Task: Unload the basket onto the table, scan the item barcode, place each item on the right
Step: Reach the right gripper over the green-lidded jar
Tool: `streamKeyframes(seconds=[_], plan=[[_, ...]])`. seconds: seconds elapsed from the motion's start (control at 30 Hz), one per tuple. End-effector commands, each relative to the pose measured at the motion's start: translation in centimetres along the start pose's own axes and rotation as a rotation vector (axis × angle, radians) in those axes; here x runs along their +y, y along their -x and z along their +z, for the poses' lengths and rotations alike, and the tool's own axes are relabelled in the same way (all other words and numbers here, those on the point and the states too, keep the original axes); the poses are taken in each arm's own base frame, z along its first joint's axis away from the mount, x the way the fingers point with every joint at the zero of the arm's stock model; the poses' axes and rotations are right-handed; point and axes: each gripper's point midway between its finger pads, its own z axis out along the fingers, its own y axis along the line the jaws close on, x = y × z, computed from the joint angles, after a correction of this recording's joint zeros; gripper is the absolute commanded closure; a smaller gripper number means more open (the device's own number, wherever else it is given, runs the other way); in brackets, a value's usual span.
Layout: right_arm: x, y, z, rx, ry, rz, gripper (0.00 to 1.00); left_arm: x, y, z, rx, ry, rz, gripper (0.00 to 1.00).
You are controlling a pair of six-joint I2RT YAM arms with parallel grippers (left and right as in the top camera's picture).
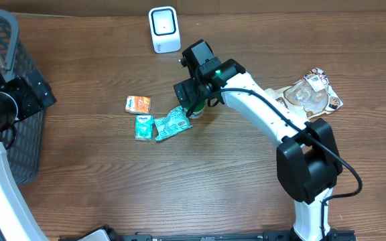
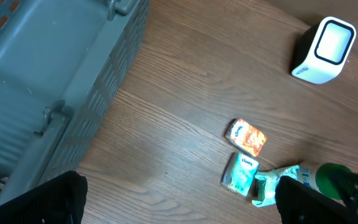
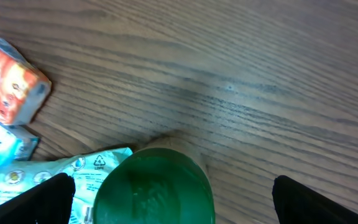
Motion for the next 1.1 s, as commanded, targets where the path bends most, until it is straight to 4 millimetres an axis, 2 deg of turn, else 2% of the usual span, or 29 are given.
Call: streamKeyframes(seconds=[0.0,0.33,0.57,0.8,0.93,1.07], plan=[[0.1,-0.3,1.4,0.017,-0.01,-0.021,0.01,-0.1,0.2,-0.1,-0.006,-0.008,-0.017,0.0],[0.1,-0.5,1.7,0.025,-0.011,-0.021,0.26,-0.1,0.2,-0.1,-0.006,-0.008,-0.017,0.01],[-0.1,-1.5,1.7,0.065,-0.018,-0.022,0.43,-0.1,0.2,-0.1,-0.006,-0.008,-0.017,0.0],[-0.7,-3.1,1.0,0.148,-0.033,-0.017,0.43,-0.1,0.2,-0.1,-0.006,-0.008,-0.017,0.01],[-0.8,-3.2,0.2,0.17,-0.036,-0.018,0.35,-0.1,0.2,-0.1,-0.006,-0.008,-0.017,0.0],[-0.8,-3.2,-0.6,0.184,-0.038,-0.017,0.32,-0.1,0.2,-0.1,-0.006,-0.008,-0.017,0.0]])
